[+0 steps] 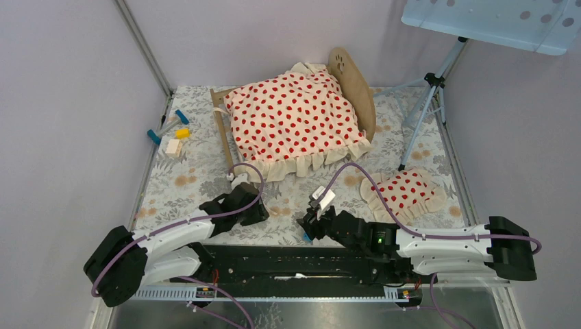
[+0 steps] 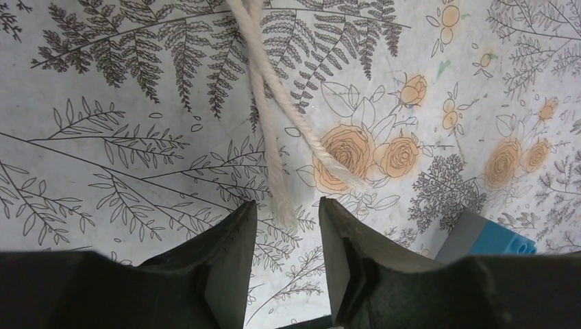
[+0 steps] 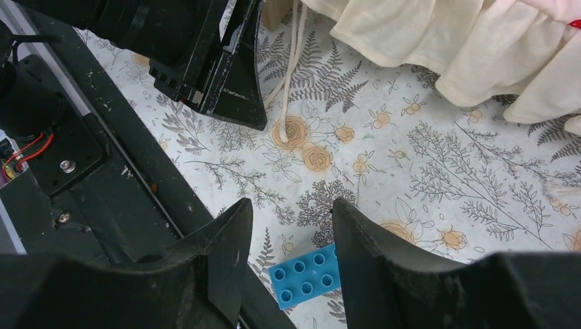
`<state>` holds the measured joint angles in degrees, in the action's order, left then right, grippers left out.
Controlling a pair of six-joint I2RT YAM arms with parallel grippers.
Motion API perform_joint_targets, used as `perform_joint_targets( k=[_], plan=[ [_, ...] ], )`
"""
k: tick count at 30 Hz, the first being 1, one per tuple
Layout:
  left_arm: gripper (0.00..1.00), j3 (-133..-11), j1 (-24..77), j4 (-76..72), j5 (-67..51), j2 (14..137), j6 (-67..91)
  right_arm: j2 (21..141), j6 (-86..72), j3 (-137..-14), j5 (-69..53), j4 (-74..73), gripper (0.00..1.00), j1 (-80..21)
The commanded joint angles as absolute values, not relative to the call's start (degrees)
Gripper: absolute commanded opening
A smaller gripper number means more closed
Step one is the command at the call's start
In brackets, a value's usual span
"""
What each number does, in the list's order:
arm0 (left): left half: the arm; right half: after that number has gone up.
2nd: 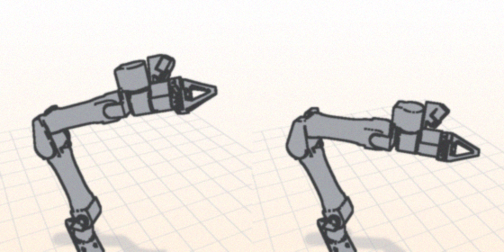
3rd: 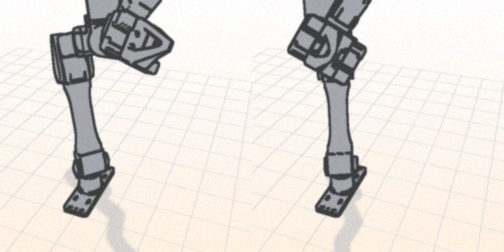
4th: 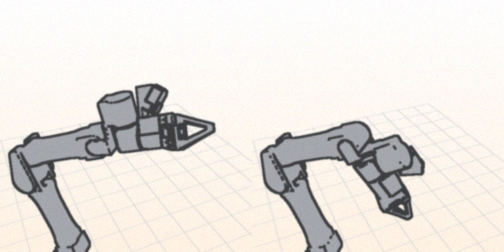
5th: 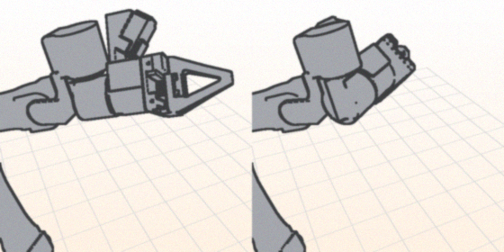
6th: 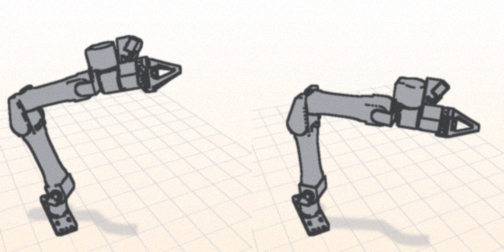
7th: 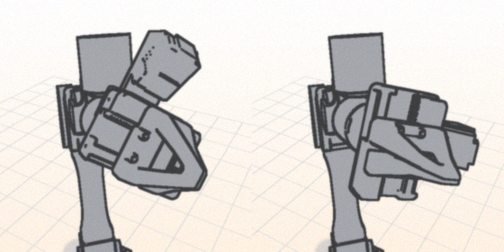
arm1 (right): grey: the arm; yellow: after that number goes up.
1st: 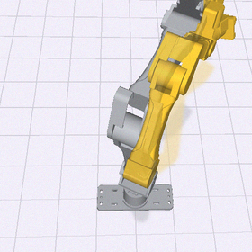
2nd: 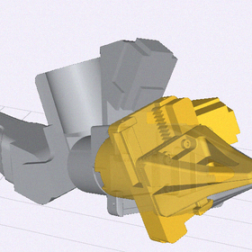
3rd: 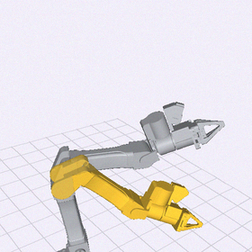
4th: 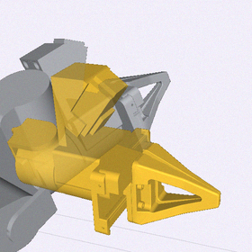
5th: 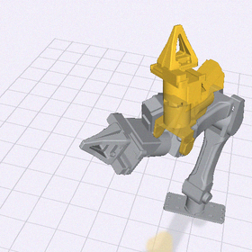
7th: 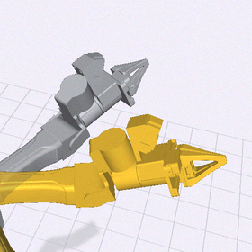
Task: Set up the pet bed
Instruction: Tie the ropes to the bed frame.
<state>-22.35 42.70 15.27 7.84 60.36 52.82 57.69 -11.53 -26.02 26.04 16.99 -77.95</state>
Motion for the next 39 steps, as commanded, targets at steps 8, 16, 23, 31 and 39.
perform_joint_targets(
  k=[8, 16, 23, 31, 39],
  plan=[
    [0.42, -28.0, 47.2, 23.7, 18.4, 64.6, 55.2, 53.8, -13.2, -23.3, 29.7, 18.0, 0.53, -77.5],
    [0.38, -32.4, 52.2, 27.4, 21.9, 71.8, 56.3, 52.3, -13.8, -21.7, 30.4, 18.1, 0.53, -77.6],
    [0.30, -32.4, 53.9, 27.8, 22.6, 74.6, 57.5, 50.0, -14.3, -20.7, 31.1, 17.3, 0.53, -77.5],
    [0.16, -31.8, 53.9, 28.8, 24.0, 73.1, 57.2, 48.0, -14.4, -20.2, 31.7, 16.3, 0.54, -77.5],
    [0.00, -34.1, 53.7, 31.7, 27.8, 68.7, 52.4, 48.6, -10.2, -19.5, 29.1, 20.7, 0.55, -77.5]
  ],
)
